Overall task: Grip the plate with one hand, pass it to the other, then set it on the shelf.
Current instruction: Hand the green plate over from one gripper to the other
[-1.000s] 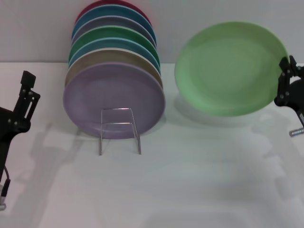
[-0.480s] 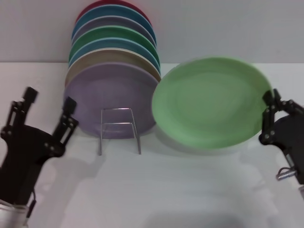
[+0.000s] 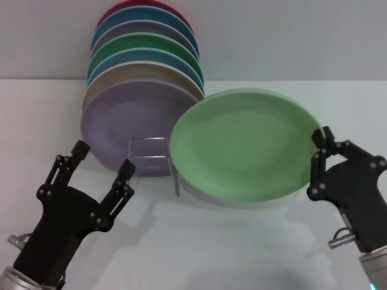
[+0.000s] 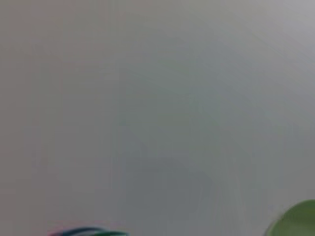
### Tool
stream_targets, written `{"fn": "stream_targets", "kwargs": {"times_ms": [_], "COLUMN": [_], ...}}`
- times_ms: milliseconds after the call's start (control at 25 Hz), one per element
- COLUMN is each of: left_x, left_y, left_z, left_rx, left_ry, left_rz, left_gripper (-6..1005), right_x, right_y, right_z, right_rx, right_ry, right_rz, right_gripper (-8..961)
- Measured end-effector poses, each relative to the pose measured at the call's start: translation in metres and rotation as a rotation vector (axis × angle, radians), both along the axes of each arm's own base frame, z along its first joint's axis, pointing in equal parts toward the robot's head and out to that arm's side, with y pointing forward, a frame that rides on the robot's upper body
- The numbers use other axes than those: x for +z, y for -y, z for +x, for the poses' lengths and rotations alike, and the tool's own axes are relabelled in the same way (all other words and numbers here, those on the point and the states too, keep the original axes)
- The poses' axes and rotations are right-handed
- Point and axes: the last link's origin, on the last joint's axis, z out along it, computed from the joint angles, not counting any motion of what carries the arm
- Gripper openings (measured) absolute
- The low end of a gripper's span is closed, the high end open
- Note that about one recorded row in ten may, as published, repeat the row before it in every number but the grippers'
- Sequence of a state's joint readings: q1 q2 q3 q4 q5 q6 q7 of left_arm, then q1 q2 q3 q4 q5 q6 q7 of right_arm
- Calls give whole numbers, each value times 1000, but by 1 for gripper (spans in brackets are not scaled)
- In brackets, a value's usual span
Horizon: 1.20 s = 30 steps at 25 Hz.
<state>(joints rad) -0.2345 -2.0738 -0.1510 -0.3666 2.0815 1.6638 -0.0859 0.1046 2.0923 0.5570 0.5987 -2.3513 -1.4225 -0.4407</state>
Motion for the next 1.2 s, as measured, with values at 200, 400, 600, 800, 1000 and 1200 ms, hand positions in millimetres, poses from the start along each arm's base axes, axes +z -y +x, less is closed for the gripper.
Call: {"fn": "stream_targets", "kwargs": {"times_ms": [200, 400, 600, 800, 1000, 1200], "left_x": [-7, -11, -13, -15, -19, -24], "left_y": [-2, -4, -4, -6, -8, -14], "left_z": [-1, -4, -5, -7, -7, -4], "left_rx": [16, 38, 45, 57, 71, 73], "left_ry": [-22, -42, -48, -62, -74, -84], "left_rz": [-36, -60, -69, -82, -102, -124], "left_gripper": [780, 779, 778, 778, 777, 776], "right_x": [-10, -15, -18, -21, -21, -20], "right_y": [13, 24, 30, 33, 30, 29], "right_z": [-10, -17, -25, -30, -31, -31], "right_rx": [4, 18, 21, 23, 21, 25], "right_ry": [56, 99, 142, 171, 179, 193], "right_rz": [18, 44, 67, 81, 85, 93], "right_gripper": [22, 22, 22, 22, 22, 22]}}
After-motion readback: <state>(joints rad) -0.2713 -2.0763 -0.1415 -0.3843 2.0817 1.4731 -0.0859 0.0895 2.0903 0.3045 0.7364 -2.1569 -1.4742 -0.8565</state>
